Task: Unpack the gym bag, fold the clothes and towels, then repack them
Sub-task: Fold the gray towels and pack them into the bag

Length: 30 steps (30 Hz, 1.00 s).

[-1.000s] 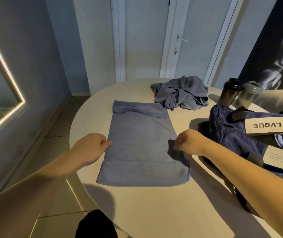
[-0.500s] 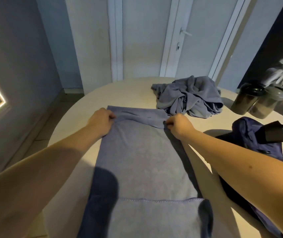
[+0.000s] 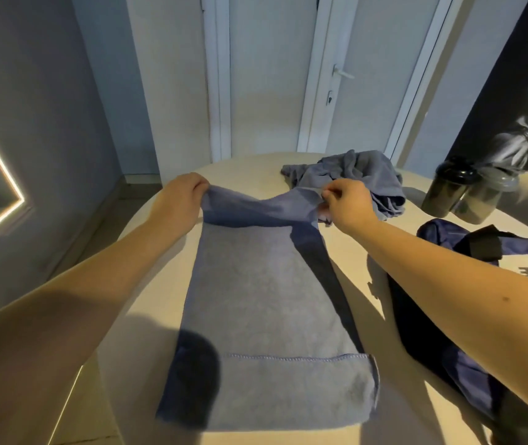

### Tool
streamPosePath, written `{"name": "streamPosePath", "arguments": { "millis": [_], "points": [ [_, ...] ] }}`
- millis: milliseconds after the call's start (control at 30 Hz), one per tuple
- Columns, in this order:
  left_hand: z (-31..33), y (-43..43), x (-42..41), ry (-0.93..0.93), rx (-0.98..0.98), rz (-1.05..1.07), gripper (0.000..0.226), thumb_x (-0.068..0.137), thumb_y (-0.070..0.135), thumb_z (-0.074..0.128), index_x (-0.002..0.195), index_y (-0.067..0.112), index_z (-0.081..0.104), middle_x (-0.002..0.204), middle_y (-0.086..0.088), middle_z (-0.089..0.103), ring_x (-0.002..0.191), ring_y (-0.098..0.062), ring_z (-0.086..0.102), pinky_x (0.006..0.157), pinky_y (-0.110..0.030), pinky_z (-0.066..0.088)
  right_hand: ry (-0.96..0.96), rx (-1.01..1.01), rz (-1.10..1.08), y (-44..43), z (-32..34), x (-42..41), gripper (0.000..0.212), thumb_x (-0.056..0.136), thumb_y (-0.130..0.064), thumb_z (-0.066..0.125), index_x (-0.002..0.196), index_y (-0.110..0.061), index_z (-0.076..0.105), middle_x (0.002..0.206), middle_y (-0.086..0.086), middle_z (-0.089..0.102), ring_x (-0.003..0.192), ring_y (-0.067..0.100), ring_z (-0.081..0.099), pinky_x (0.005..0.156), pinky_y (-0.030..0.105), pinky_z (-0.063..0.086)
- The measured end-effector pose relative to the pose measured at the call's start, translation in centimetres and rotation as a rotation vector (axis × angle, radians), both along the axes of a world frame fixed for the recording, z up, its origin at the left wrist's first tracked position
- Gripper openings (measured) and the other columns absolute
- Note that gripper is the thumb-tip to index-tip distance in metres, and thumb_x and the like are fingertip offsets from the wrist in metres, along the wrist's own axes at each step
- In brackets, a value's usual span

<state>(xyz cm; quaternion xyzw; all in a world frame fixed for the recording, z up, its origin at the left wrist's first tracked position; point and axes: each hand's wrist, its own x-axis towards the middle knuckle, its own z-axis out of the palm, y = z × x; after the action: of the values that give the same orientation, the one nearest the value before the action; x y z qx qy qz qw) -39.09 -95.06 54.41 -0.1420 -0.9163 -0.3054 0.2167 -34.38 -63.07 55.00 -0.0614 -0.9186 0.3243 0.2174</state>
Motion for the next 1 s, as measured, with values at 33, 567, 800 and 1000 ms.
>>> {"name": "streamPosePath", "arguments": {
  "millis": [33,567,800,1000],
  "points": [
    [0.4,-0.3,1.3,0.005,0.005,-0.022,0.027,0.106,0.025,0.045,0.110,0.009,0.067,0.102,-0.010,0.070,0.095,-0.029,0.065,0.084,-0.042,0.050,0.039,-0.024,0.006,0.1,0.2,0.6,0.018,0.099,-0.003,0.053,0.092,0.001,0.069,0.085,0.023,0.069,0.081,0.040,0.068,0.073,0.040,0.060],
    [-6.6,-4.9,19.9,-0.298,0.402,-0.175,0.012,0.098,0.014,0.064,0.093,0.022,0.057,0.076,-0.002,0.066,0.068,-0.021,0.065,0.065,-0.038,0.055,-0.074,0.222,0.157,-0.5,-4.5,19.7,0.015,0.095,-0.006,0.064,0.104,-0.010,0.075,0.096,0.007,0.075,0.089,0.027,0.067,0.083,0.039,0.055],
    [-8.9,-5.9,21.3,-0.209,0.013,-0.202,0.032,0.094,0.003,0.060,0.084,0.032,0.067,0.088,0.015,0.067,0.082,-0.005,0.063,0.077,-0.031,0.053,-0.183,0.206,0.225,-0.1,-7.6,22.2,0.007,0.094,-0.014,0.069,0.089,-0.020,0.069,0.088,0.001,0.073,0.083,0.023,0.066,0.076,0.038,0.055],
    [-10.5,-5.6,21.6,-0.291,0.278,-0.128,0.032,0.093,-0.002,0.059,0.090,0.025,0.076,0.095,0.012,0.072,0.090,0.000,0.065,0.080,-0.016,0.049,-0.148,-0.326,0.128,-0.1,-9.7,23.5,0.014,0.093,-0.014,0.072,0.080,-0.019,0.075,0.080,-0.002,0.074,0.082,0.021,0.069,0.069,0.023,0.054]
  ]
}}
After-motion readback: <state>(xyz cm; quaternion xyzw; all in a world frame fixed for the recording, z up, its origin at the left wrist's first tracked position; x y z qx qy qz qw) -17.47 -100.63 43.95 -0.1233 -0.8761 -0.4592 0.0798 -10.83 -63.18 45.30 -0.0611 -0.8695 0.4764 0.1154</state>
